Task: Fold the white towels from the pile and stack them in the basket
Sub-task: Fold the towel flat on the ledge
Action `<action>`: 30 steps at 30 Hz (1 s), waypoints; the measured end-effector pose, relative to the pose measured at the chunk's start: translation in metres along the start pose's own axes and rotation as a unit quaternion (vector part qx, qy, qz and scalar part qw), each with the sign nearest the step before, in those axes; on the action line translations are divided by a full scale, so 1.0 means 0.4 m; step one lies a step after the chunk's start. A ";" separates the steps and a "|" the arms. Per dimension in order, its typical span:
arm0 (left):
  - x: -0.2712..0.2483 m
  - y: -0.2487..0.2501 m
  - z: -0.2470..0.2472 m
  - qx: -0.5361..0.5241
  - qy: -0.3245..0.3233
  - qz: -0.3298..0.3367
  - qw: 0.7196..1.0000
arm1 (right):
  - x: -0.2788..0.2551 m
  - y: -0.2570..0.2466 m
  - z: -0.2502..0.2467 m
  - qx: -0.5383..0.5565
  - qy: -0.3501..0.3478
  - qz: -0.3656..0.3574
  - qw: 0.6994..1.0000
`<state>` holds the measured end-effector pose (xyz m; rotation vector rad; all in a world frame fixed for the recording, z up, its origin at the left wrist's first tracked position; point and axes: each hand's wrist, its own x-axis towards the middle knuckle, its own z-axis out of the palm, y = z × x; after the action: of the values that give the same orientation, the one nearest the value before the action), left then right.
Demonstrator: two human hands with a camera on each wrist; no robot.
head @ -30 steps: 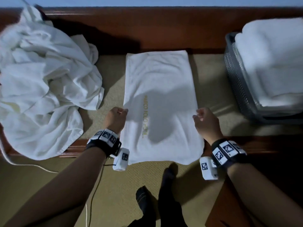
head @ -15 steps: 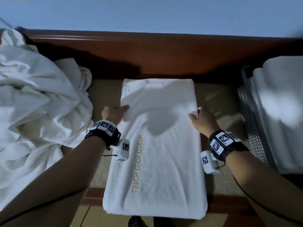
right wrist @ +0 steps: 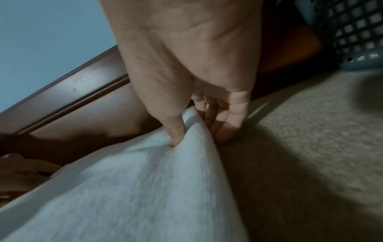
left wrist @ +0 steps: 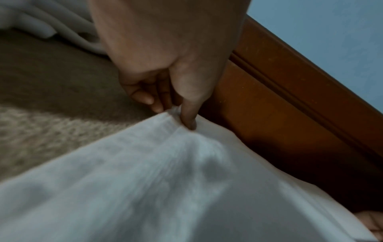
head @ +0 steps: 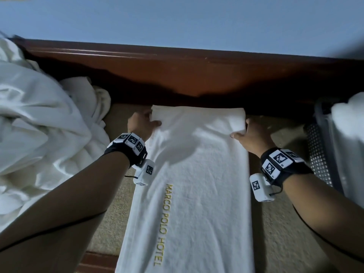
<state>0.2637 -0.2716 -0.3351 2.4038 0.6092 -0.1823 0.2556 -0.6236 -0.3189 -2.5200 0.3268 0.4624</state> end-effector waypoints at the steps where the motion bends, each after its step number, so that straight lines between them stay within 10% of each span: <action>1: 0.009 0.006 0.001 0.003 -0.003 0.000 1.000 | 0.004 -0.003 -0.006 0.000 -0.001 0.000 1.000; 22: -0.045 0.018 -0.013 -0.081 0.012 -0.009 0.997 | -0.046 -0.001 0.004 0.010 0.083 -0.036 0.996; 26: -0.250 -0.081 0.002 0.090 0.012 0.158 0.983 | -0.228 -0.003 0.083 -0.101 0.011 -0.166 0.981; 30: -0.465 -0.184 0.070 0.140 -0.158 0.332 0.919 | -0.407 0.034 0.242 -0.173 -0.077 -0.320 0.928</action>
<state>0.0656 -0.3090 -0.3466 2.6243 -0.4168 -0.3706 0.0780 -0.5590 -0.3383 -2.7009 -0.6799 0.4705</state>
